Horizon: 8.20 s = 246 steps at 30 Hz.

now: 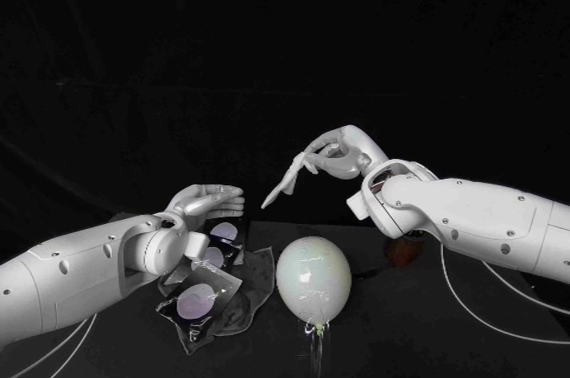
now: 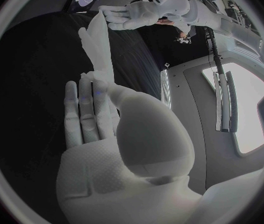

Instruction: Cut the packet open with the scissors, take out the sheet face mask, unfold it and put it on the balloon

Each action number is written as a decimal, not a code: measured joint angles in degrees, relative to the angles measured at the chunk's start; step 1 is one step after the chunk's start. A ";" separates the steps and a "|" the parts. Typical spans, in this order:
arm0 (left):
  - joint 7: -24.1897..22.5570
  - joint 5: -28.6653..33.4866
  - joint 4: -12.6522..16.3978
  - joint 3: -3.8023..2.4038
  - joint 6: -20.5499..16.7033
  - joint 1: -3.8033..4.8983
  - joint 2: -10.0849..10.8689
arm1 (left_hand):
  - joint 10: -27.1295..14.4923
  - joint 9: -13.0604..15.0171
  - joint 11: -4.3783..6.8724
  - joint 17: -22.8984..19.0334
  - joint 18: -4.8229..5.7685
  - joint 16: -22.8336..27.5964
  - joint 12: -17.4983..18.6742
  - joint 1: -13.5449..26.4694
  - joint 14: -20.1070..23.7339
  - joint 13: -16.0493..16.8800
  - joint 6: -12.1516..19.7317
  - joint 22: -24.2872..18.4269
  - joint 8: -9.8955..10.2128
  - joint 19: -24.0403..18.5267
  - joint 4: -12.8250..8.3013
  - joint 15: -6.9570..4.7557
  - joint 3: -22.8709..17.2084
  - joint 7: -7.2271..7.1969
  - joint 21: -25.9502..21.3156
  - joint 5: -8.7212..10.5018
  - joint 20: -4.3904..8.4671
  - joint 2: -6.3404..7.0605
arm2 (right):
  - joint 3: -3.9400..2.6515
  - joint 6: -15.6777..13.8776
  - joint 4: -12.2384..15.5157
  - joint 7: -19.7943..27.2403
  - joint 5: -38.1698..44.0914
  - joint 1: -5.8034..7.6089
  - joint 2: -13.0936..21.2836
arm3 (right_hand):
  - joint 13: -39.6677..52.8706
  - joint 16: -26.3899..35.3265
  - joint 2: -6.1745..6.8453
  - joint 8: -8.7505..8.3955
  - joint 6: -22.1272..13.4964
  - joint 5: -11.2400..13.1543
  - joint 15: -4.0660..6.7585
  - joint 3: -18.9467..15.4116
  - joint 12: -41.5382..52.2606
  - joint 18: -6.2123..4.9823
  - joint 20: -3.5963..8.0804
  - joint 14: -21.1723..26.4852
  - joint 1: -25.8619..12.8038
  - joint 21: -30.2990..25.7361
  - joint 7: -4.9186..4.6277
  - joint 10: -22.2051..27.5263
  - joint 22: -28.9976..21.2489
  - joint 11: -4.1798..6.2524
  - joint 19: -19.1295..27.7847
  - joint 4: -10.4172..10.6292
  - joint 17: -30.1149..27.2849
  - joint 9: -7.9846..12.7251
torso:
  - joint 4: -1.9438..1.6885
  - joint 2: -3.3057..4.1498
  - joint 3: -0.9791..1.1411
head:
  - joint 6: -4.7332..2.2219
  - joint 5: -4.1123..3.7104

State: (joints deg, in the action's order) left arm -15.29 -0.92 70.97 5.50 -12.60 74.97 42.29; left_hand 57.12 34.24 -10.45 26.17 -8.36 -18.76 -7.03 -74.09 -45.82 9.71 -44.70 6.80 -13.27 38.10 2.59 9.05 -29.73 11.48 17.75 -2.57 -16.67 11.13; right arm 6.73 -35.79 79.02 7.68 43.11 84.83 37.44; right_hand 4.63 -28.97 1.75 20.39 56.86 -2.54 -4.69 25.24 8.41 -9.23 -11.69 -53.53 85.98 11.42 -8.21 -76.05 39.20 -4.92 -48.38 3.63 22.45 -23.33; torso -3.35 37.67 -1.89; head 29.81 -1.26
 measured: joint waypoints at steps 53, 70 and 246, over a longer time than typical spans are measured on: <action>-6.97 4.30 -5.72 -0.87 15.40 -2.04 -10.08 | 2.54 -9.66 0.28 -9.22 4.02 7.22 0.20 -7.04 2.67 -5.31 -4.43 -3.87 0.28 -10.33 9.75 0.86 13.20 -2.77 -11.41 0.00 -0.02 -7.35 | 0.06 1.43 2.98 0.75 0.69 -0.02 -1.61 | 0.00 0.01 0.52 -0.18 0.17 -0.02 -0.01 0.70 0.01 -0.45 -0.01 0.01 -0.97 0.39 -0.23 -0.45 0.68 -0.06 0.42 -0.38 -0.07 -0.01 | -0.03 0.01 0.03 | -0.04 0.20; -7.88 6.23 -5.52 -0.89 15.44 -2.04 -9.42 | 3.61 -9.65 0.34 -9.56 4.02 6.89 1.05 -13.44 2.31 -5.95 -8.93 -3.78 -1.29 -8.89 7.67 0.91 9.69 -2.95 -11.70 0.00 -0.02 -8.93 | 0.16 2.03 2.19 0.64 0.99 -0.09 -1.18 | 0.00 0.01 0.65 0.04 0.31 0.03 -0.01 0.68 0.01 -0.38 -0.01 0.01 -1.10 0.39 -0.08 -0.51 0.75 -0.13 0.41 -0.36 -0.07 -0.02 | -0.01 0.01 0.07 | 0.03 0.36; -6.39 1.51 -3.80 -1.25 22.49 -1.64 -7.88 | 4.97 -16.09 1.04 -13.06 3.13 7.95 1.54 -8.77 -1.25 -5.73 -9.75 -3.44 -0.01 -3.24 9.67 0.06 9.25 -2.53 -14.26 -0.09 0.03 -5.72 | 0.76 3.97 4.24 5.19 2.73 -1.65 1.38 | 0.25 0.45 0.60 0.10 0.33 0.04 0.30 3.29 -0.49 -0.37 -0.02 -0.72 -3.31 2.20 -0.11 -1.13 3.79 -0.12 2.05 -2.65 -0.28 -0.46 | 0.00 0.01 0.03 | 0.22 0.73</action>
State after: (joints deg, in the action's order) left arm -21.68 0.60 67.18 4.25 9.89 73.33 34.42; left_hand 62.09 18.15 -9.40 13.12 -5.23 -10.81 -5.49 -82.85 -47.07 3.98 -54.46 3.36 -13.28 34.86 12.26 9.12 -20.49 8.94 3.49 -2.66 -16.64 5.40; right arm 7.49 -31.81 83.26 12.88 45.84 83.18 38.81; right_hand 4.89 -28.52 2.35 20.49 57.19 -2.50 -4.39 28.53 7.92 -9.61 -11.70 -54.25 82.68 13.62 -8.32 -77.18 43.00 -5.05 -46.33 0.98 22.17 -23.79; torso -3.35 37.67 -1.86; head 30.03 -0.53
